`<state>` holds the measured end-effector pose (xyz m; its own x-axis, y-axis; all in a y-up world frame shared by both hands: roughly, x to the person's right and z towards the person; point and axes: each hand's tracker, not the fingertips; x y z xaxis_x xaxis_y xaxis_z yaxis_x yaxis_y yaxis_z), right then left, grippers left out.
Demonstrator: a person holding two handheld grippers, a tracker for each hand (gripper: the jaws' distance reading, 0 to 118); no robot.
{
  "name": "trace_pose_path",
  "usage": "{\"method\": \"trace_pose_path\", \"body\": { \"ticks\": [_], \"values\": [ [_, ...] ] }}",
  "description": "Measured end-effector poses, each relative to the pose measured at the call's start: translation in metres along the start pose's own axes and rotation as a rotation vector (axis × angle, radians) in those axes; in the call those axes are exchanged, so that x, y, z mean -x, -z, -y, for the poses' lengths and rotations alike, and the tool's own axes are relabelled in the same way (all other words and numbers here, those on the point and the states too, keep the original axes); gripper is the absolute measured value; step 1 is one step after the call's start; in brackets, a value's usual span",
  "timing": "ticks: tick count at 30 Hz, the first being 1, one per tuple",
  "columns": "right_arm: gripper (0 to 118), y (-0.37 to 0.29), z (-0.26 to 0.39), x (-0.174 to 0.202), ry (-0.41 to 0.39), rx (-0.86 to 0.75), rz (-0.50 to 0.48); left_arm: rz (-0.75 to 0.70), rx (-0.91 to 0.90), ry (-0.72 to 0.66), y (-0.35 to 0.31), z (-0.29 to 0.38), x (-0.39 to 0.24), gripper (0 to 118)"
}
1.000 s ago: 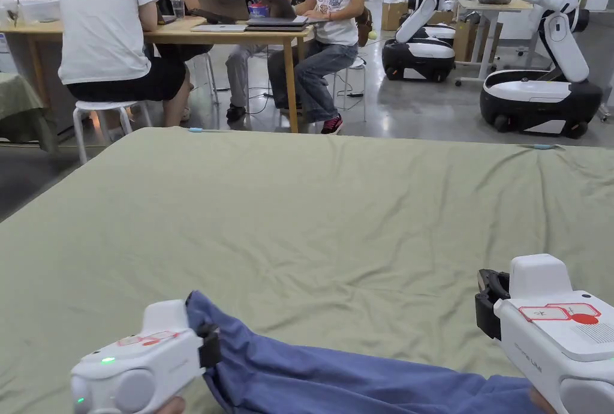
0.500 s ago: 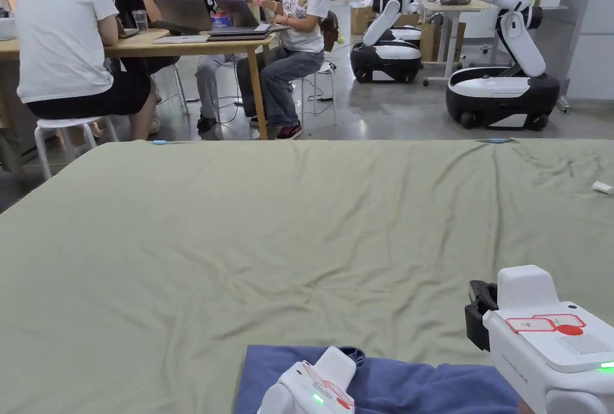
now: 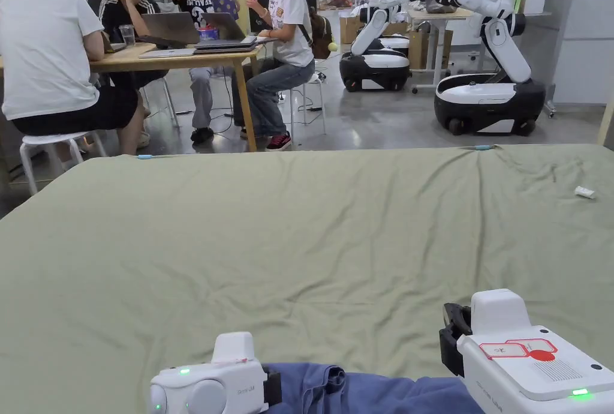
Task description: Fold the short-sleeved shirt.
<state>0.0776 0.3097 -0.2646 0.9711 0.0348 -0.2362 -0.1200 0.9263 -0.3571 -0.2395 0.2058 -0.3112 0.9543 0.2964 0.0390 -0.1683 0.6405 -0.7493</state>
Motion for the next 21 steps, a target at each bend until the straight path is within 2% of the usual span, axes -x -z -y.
{"method": "trace_pose_path", "body": {
  "ticks": [2, 6, 10, 12, 15, 17, 18, 19, 21],
  "values": [
    [0, 0.000, 0.001, -0.001, 0.004, 0.006, 0.003, 0.115, 0.038, -0.020, -0.003, 0.010, -0.010, 0],
    [0, 0.008, 0.008, -0.009, 0.007, 0.010, 0.013, 0.242, 0.045, 0.024, 0.003, 0.031, -0.042, 0],
    [0, 0.006, 0.007, -0.009, 0.002, 0.013, 0.018, 0.231, 0.003, 0.014, 0.006, 0.032, -0.041, 0],
    [0, 0.007, 0.006, -0.008, -0.004, 0.020, 0.015, 0.164, -0.038, -0.018, -0.006, 0.024, -0.028, 0],
    [0, 0.007, 0.006, -0.005, -0.021, 0.018, 0.014, 0.089, -0.126, -0.038, -0.038, 0.007, 0.011, 0],
    [0, 0.010, 0.006, -0.001, -0.019, 0.018, 0.009, 0.110, -0.132, -0.098, -0.049, 0.001, 0.035, 0],
    [0, 0.012, 0.005, 0.001, -0.018, 0.022, 0.005, 0.133, -0.122, -0.124, -0.053, -0.003, 0.047, 4],
    [0, 0.011, 0.004, 0.005, -0.021, 0.023, 0.002, 0.144, -0.133, -0.157, -0.058, -0.004, 0.059, 35],
    [0, 0.011, 0.001, 0.008, -0.020, 0.016, 0.004, 0.210, -0.156, -0.239, -0.066, -0.003, 0.089, 112]
  ]
}}
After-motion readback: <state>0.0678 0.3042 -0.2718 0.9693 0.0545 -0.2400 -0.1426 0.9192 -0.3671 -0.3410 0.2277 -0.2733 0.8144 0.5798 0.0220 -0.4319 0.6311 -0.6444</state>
